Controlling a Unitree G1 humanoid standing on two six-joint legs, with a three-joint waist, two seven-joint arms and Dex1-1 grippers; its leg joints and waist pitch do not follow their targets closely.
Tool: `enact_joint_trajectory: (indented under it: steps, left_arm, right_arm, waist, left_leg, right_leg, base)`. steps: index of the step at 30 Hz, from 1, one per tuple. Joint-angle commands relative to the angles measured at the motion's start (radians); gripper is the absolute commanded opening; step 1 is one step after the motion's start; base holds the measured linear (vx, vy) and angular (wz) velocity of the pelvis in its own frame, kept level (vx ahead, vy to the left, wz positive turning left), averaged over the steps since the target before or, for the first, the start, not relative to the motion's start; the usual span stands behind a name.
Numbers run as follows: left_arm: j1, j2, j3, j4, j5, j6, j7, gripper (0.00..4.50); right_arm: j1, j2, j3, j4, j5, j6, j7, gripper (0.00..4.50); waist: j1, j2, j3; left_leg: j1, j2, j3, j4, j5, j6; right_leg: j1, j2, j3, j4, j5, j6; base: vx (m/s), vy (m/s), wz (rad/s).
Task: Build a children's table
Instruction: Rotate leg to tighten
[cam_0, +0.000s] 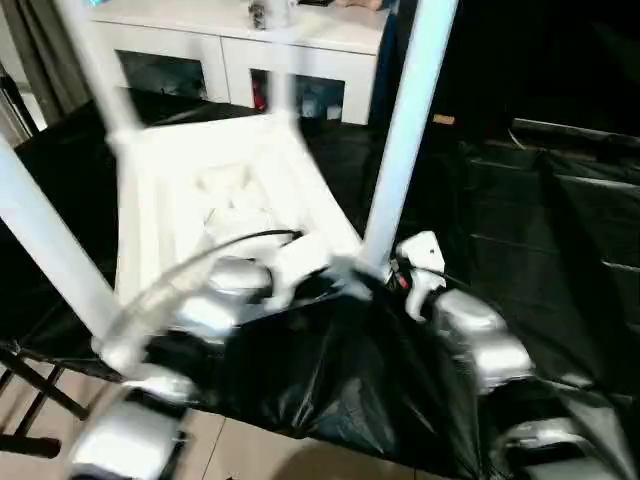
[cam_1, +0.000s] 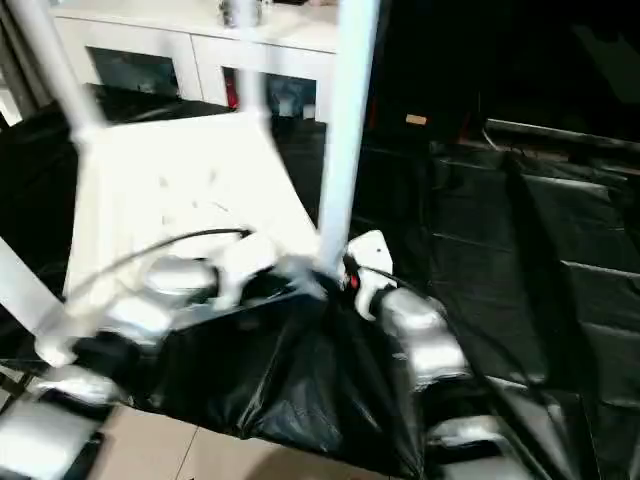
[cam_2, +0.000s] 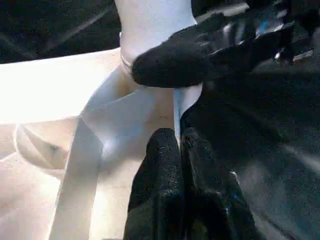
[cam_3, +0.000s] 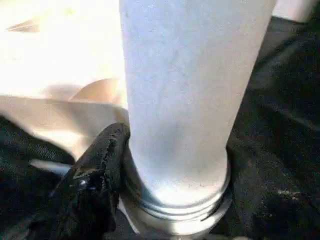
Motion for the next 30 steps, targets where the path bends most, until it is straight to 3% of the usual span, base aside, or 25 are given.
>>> enact_joint_trajectory:
  steps: [1,3,4,6,9,10,11,13,15,17,21,24,25,30]
  left_arm:
    - [0.023,-0.067,-0.072,0.024,0.01,0.016,-0.001,0.0]
    - [0.022,-0.075,-0.078,0.021,0.014,0.019,0.008,0.0]
    - [0.024,-0.076,-0.081,0.017,0.02,0.017,0.003,0.0]
    - [0.026,-0.07,-0.081,0.011,0.024,0.014,-0.006,0.0]
    - [0.031,-0.041,-0.078,0.005,0.019,0.001,-0.031,0.0]
    - [0.033,-0.027,-0.076,0.004,0.015,-0.011,-0.047,0.0]
    - [0.037,-0.015,-0.073,0.0,0.013,-0.009,-0.059,0.0]
    - [0.041,0.007,-0.07,-0.003,0.01,-0.024,-0.08,0.0]
    - [0.043,0.049,-0.063,-0.002,-0.004,-0.04,-0.135,0.0]
    - [0.044,0.06,-0.06,-0.002,-0.012,-0.039,-0.157,0.0]
    - [0.045,0.102,-0.059,0.0,-0.025,-0.068,-0.229,0.0]
    - [0.044,0.135,-0.066,-0.003,-0.041,-0.101,-0.307,0.0]
    - [0.045,0.148,-0.071,-0.008,-0.05,-0.107,-0.345,0.0]
    - [0.038,0.188,-0.096,-0.001,-0.054,-0.15,-0.436,0.0]
  right_arm:
    - [-0.005,0.058,0.041,0.024,-0.039,0.024,-0.069,2.65]
    - [-0.013,0.075,0.052,0.027,-0.051,0.024,-0.092,2.65]
    - [-0.017,0.078,0.054,0.028,-0.055,0.012,-0.099,3.0]
    - [-0.023,0.063,0.052,0.025,-0.068,-0.015,-0.11,3.21]
    - [-0.032,0.014,0.029,0.022,-0.043,-0.056,-0.049,3.45]
    - [-0.035,-0.004,0.018,0.022,-0.018,-0.055,0.001,3.57]
    - [-0.035,-0.019,0.012,0.018,0.002,-0.05,0.048,3.67]
    - [-0.036,-0.057,0.025,0.014,0.002,-0.052,0.121,3.81]
    - [-0.034,-0.124,0.052,0.003,0.008,-0.054,0.262,3.81]
    - [-0.035,-0.142,0.056,0.001,0.015,-0.054,0.305,3.81]
    - [-0.035,-0.198,0.077,-0.015,0.048,-0.046,0.474,3.81]
    - [-0.04,-0.229,0.093,-0.021,0.067,-0.034,0.586,3.81]
    - [-0.043,-0.238,0.098,-0.022,0.076,-0.03,0.625,3.55]
    - [-0.058,-0.257,0.127,-0.013,0.079,-0.03,0.73,3.16]
  waist:
    - [0.001,0.003,-0.042]
    - [-0.001,0.003,-0.042]
    - [-0.002,0.005,-0.042]
    - [-0.002,0.006,-0.042]
    - [-0.002,0.001,-0.044]
    - [0.003,0.004,-0.045]
    - [0.004,0.005,-0.047]
    - [0.009,0.003,-0.054]
    - [0.01,0.0,-0.055]
    - [0.01,0.0,-0.054]
    - [0.011,0.0,-0.048]
    - [0.013,0.001,-0.049]
    - [0.014,0.002,-0.05]
    - [0.028,0.002,-0.054]
  left_leg:
    - [0.0,0.021,-0.01,-0.07,-0.26,0.009]
    - [-0.002,0.021,-0.01,-0.07,-0.254,0.012]
    - [-0.002,0.02,-0.01,-0.07,-0.259,0.016]
    - [-0.003,0.021,-0.01,-0.07,-0.264,0.017]
    - [-0.004,0.021,-0.008,-0.068,-0.26,0.021]
    - [0.001,0.022,-0.007,-0.065,-0.251,0.032]
    - [0.001,0.023,-0.005,-0.063,-0.24,0.037]
    - [-0.009,0.022,-0.005,-0.056,-0.141,0.066]
    - [-0.009,0.02,-0.003,-0.051,-0.115,0.093]
    - [-0.014,0.018,-0.002,-0.05,-0.114,0.106]
    - [-0.008,0.026,-0.003,-0.055,-0.17,0.09]
    - [-0.006,0.027,-0.003,-0.055,-0.174,0.083]
    - [-0.005,0.029,-0.002,-0.055,-0.17,0.083]
    - [-0.005,0.03,0.001,-0.05,-0.128,0.095]
  right_leg:
    - [0.03,-0.071,0.043,-0.095,-0.294,-0.166]
    - [0.031,-0.069,0.043,-0.093,-0.268,-0.17]
    - [0.032,-0.07,0.043,-0.094,-0.27,-0.168]
    - [0.032,-0.07,0.043,-0.095,-0.27,-0.168]
    - [0.034,-0.07,0.044,-0.094,-0.256,-0.169]
    - [0.033,-0.069,0.044,-0.093,-0.232,-0.178]
    - [0.032,-0.069,0.046,-0.089,-0.2,-0.187]
    - [0.048,-0.066,0.043,-0.065,0.005,-0.231]
    - [0.051,-0.066,0.042,-0.059,0.075,-0.25]
    - [0.054,-0.067,0.041,-0.059,0.077,-0.256]
    - [0.047,-0.071,0.04,-0.072,-0.076,-0.244]
    - [0.047,-0.068,0.039,-0.069,-0.064,-0.25]
    - [0.046,-0.068,0.039,-0.067,-0.048,-0.257]
    - [0.047,-0.068,0.037,-0.054,0.039,-0.277]
  base:
    - [0.0,0.0,0.0]
    - [0.0,0.0,0.0]
    - [0.0,0.0,0.0]
    - [0.0,0.0,0.0]
    - [0.0,0.0,0.0]
    - [0.0,0.0,0.0]
    - [0.0,0.0,0.0]
    - [0.0,0.0,0.0]
    - [0.0,0.0,0.0]
    - [0.0,0.0,0.0]
    - [0.0,0.0,0.0]
    - [0.0,0.0,0.0]
    - [0.0,0.0,0.0]
    - [0.0,0.0,0.0]
